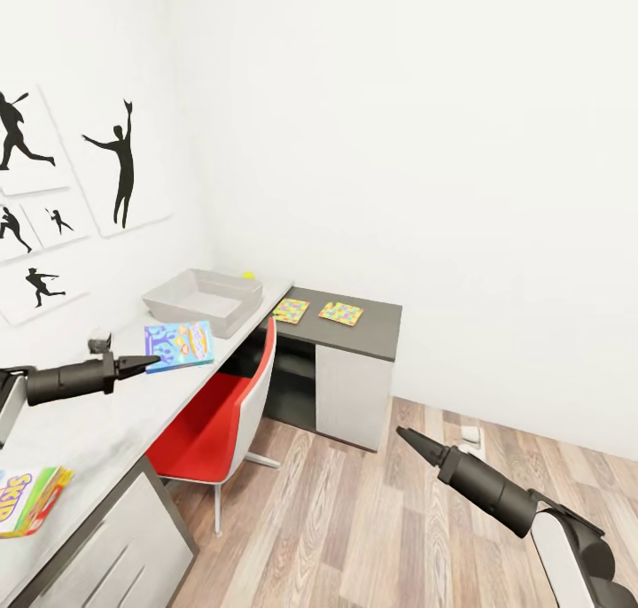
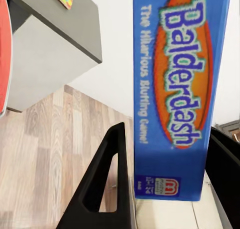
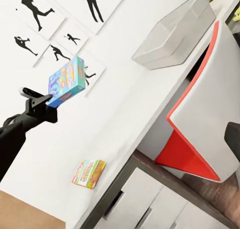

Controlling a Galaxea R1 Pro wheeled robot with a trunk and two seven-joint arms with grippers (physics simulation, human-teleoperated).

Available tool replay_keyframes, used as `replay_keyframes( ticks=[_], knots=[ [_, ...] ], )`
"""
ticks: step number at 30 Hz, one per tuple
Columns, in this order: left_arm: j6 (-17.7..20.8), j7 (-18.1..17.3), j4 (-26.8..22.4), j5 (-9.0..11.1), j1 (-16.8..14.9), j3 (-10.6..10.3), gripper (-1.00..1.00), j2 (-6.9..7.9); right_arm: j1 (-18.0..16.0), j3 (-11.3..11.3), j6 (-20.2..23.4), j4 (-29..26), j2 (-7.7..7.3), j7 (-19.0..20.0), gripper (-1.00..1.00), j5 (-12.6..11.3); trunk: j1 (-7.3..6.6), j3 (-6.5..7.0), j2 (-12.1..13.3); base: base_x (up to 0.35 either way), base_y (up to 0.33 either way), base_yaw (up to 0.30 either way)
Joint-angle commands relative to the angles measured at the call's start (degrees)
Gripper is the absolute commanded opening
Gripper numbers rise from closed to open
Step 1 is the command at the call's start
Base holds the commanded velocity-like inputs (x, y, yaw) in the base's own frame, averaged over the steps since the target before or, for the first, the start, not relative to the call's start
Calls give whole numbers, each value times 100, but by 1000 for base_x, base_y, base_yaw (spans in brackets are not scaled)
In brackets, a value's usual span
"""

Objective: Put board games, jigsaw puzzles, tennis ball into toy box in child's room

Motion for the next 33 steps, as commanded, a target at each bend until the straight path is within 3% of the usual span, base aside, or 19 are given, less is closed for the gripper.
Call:
replay_keyframes(
  ticks=[1,6,19,33],
  knots=[
    [44,-3,1,7,-7,37,-100,-1,-5,-4,33,-1,1,7,100,-16,3,-13,-12,0,0,0],
    [24,25,0,-11,-15,171,-100,-6,-5,-6,-8,-1,6,13,100,16,3,-13,-12,89,-43,0],
    [20,22,0,-22,-16,195,-100,-7,-5,-16,-37,-1,7,14,100,27,3,10,-12,234,-202,134],
    [26,12,0,-18,-16,203,-100,-7,-5,4,-46,-1,7,5,100,44,3,13,-12,246,-230,33]
  ],
)
